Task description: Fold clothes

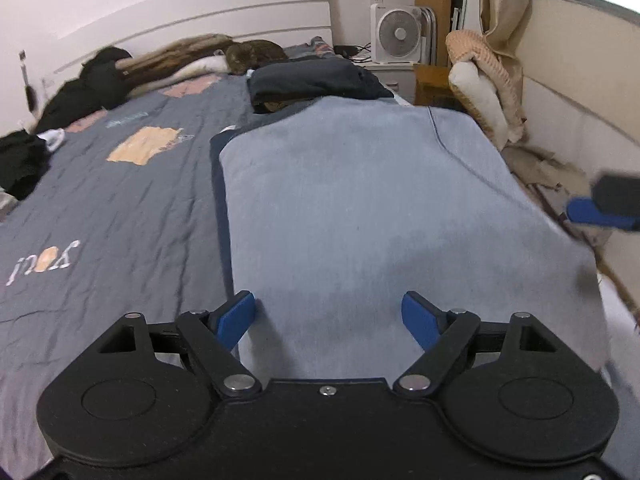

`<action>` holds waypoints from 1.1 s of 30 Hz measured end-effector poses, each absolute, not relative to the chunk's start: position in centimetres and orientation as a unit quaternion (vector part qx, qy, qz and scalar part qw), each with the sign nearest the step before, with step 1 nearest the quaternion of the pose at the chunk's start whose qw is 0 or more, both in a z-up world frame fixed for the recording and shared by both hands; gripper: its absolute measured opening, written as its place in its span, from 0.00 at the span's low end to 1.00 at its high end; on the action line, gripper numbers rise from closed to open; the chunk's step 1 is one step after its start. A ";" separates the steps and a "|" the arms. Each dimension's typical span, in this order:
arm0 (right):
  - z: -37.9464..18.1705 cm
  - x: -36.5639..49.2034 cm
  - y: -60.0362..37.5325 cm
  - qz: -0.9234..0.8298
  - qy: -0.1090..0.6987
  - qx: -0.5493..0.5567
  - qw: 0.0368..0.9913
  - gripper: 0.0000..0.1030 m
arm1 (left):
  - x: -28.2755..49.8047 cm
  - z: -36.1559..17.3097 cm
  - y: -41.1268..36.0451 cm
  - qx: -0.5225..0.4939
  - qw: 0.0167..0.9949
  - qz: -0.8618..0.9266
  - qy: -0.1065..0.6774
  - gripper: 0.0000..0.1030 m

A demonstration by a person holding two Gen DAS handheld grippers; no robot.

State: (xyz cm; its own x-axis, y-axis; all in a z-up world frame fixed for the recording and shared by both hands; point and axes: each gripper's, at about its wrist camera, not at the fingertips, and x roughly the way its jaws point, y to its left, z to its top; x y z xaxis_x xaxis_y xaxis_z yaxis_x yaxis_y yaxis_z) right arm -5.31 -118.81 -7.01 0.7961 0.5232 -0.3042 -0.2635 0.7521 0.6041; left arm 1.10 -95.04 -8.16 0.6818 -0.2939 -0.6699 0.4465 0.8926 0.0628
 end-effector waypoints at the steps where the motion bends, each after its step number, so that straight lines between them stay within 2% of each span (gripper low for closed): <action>1: -6.9 -5.5 -118.1 0.218 0.234 0.269 0.909 0.68 | 0.4 -8.2 -94.9 0.114 0.912 -0.199 0.340 0.78; 8: -5.4 -8.7 -114.3 0.262 0.206 0.233 0.913 0.69 | -2.7 -9.2 -93.5 0.114 0.906 -0.200 0.356 0.78; 11: -5.7 -9.3 -113.6 0.251 0.227 0.220 0.915 0.70 | -3.8 -8.9 -92.3 0.104 0.904 -0.199 0.365 0.78; 12: -5.9 -9.6 -113.5 0.229 0.232 0.218 0.920 0.70 | -4.2 -8.7 -92.0 0.104 0.904 -0.197 0.365 0.79; 13: -6.1 -9.9 -113.4 0.207 0.236 0.215 0.925 0.71 | -4.7 -8.4 -91.7 0.103 0.906 -0.196 0.362 0.86; 15: -6.2 -10.4 -113.5 0.161 0.243 0.222 0.930 0.73 | -5.7 -7.6 -91.2 0.099 0.911 -0.197 0.350 0.93; 18: -6.1 -11.4 -113.8 0.101 0.256 0.235 0.932 0.75 | -6.9 -6.2 -90.6 0.089 0.915 -0.199 0.339 0.93; 23: -5.0 -13.3 -112.4 0.044 0.287 0.169 0.942 0.76 | -8.2 -3.6 -89.6 0.053 0.915 -0.205 0.343 0.97; 26: -4.0 -14.6 -112.1 0.026 0.286 0.168 0.943 0.77 | -8.8 -2.2 -88.8 0.030 0.912 -0.201 0.355 0.99; 33: -1.4 -17.4 -113.0 -0.018 0.296 0.221 0.929 0.78 | -11.4 0.6 -88.1 0.079 0.928 -0.168 0.323 1.00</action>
State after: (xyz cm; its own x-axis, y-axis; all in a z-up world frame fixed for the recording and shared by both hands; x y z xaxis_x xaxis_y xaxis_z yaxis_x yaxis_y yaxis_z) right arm -17.45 -112.96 -1.41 0.8242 0.0968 -0.5580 0.1647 0.9017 0.3997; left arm -11.39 -88.06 0.62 0.7343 -0.2609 -0.6267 0.3628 0.9311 0.0376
